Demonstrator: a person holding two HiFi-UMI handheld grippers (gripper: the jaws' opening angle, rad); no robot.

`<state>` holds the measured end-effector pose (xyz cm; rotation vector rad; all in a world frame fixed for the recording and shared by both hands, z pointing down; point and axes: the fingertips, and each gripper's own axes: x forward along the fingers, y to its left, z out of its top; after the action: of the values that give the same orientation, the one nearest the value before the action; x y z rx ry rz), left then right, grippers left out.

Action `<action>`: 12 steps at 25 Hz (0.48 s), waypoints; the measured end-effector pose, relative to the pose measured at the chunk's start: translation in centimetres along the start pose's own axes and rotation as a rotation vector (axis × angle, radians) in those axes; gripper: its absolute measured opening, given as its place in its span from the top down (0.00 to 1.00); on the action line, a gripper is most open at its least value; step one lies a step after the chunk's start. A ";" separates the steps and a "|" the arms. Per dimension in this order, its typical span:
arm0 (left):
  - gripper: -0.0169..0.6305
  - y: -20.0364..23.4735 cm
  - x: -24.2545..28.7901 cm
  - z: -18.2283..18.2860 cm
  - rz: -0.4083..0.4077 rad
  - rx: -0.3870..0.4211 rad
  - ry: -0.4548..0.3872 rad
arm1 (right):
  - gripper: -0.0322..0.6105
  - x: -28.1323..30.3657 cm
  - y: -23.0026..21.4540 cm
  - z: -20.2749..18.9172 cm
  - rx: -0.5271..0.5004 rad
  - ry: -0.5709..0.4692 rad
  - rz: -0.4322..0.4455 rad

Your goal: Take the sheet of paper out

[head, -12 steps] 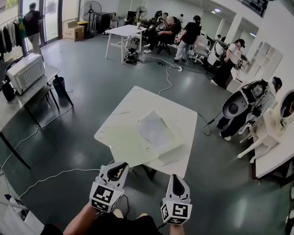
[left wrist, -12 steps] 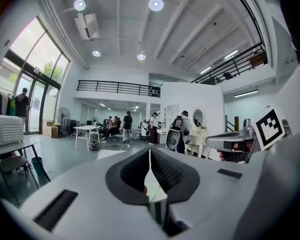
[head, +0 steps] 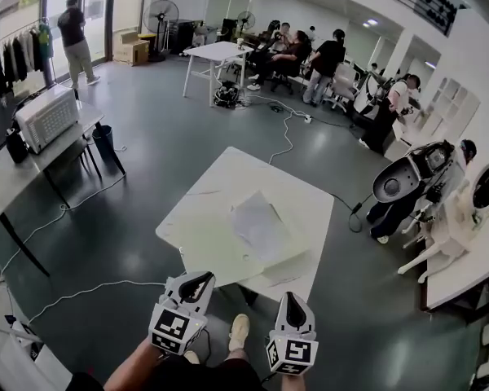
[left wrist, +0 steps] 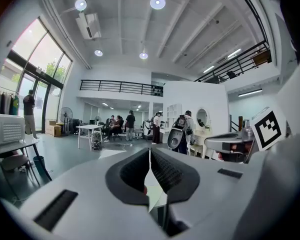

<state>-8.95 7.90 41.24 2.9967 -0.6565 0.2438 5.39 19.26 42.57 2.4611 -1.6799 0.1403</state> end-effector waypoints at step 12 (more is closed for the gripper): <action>0.93 5.7 13.1 1.7 0.151 -0.011 0.010 | 0.92 16.4 -6.1 1.6 -0.014 -0.017 0.142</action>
<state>0.62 -2.79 41.94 2.9367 -0.8808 0.2613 17.04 6.11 43.26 2.3388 -1.8559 0.1250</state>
